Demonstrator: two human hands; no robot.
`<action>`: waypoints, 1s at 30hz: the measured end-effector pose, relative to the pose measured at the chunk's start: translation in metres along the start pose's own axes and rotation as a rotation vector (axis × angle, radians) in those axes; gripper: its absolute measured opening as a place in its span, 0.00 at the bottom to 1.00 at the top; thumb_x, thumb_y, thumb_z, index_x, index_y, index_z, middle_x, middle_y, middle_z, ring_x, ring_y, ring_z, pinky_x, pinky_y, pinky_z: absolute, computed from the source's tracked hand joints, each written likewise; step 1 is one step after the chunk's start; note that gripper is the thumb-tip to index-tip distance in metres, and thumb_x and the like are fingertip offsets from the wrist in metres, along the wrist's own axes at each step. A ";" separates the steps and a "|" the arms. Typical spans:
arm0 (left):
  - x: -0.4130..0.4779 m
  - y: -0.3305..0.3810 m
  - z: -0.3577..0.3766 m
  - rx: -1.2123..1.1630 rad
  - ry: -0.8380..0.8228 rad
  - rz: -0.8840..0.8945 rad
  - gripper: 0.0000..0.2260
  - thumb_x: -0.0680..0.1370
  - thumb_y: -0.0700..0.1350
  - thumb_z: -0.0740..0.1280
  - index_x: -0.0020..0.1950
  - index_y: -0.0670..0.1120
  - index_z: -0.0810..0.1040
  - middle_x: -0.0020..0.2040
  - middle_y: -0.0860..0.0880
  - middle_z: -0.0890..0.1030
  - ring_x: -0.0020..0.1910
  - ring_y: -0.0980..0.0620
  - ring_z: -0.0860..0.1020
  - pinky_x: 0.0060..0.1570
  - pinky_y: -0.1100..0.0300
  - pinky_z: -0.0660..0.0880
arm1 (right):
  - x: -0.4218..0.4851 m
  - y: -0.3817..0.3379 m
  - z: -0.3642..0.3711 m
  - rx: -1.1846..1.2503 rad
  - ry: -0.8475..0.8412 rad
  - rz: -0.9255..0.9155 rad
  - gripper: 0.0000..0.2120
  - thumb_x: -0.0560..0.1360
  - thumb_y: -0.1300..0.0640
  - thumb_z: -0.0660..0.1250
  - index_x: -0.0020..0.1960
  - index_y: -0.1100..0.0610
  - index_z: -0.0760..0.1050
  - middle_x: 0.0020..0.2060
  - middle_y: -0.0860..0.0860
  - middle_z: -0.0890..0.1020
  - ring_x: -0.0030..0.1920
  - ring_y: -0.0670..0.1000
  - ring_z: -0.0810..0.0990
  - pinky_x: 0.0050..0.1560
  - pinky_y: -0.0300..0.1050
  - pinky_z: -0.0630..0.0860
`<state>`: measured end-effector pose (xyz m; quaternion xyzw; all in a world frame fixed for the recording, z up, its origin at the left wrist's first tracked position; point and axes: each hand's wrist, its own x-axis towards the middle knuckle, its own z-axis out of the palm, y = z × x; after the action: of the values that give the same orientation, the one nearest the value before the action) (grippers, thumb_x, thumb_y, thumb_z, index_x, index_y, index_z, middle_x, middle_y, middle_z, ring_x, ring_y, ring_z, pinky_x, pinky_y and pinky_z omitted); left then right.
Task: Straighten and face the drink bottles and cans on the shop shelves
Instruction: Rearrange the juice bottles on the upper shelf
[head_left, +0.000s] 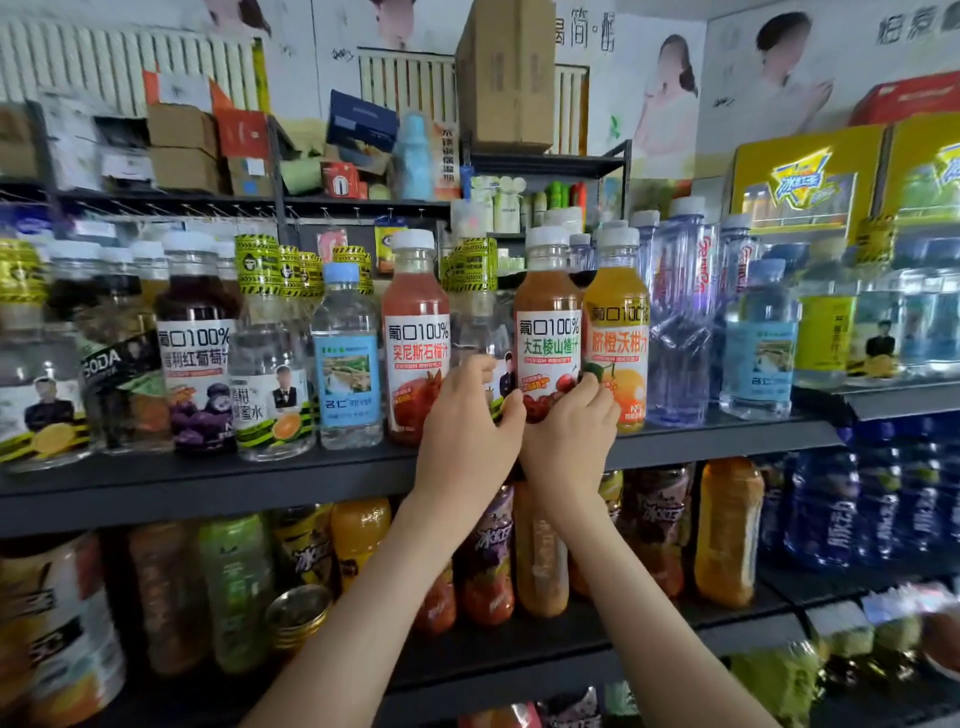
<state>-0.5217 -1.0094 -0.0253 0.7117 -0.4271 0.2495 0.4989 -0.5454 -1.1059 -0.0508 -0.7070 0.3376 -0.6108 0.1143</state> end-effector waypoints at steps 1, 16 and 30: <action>0.000 0.000 -0.001 -0.002 -0.006 -0.005 0.15 0.78 0.47 0.66 0.63 0.46 0.70 0.61 0.49 0.75 0.56 0.52 0.76 0.54 0.62 0.73 | 0.000 -0.001 0.000 0.017 0.004 0.021 0.33 0.63 0.49 0.76 0.56 0.72 0.71 0.46 0.65 0.76 0.46 0.66 0.75 0.45 0.57 0.73; -0.009 0.041 -0.007 -0.282 -0.114 -0.017 0.24 0.68 0.53 0.76 0.57 0.50 0.68 0.49 0.57 0.79 0.43 0.68 0.76 0.39 0.76 0.74 | -0.034 0.012 -0.055 0.275 -0.139 -0.198 0.32 0.65 0.60 0.75 0.64 0.66 0.67 0.51 0.55 0.72 0.52 0.51 0.67 0.52 0.42 0.66; -0.037 -0.049 -0.201 -0.039 0.182 -0.078 0.29 0.65 0.62 0.73 0.60 0.54 0.70 0.54 0.57 0.77 0.53 0.61 0.77 0.50 0.60 0.78 | -0.123 -0.178 -0.022 0.682 -0.326 -0.251 0.30 0.68 0.50 0.73 0.65 0.60 0.68 0.54 0.47 0.73 0.56 0.47 0.70 0.51 0.32 0.67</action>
<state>-0.4848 -0.8041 -0.0027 0.6923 -0.3567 0.2849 0.5588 -0.5090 -0.8916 -0.0410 -0.7519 0.0041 -0.5770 0.3189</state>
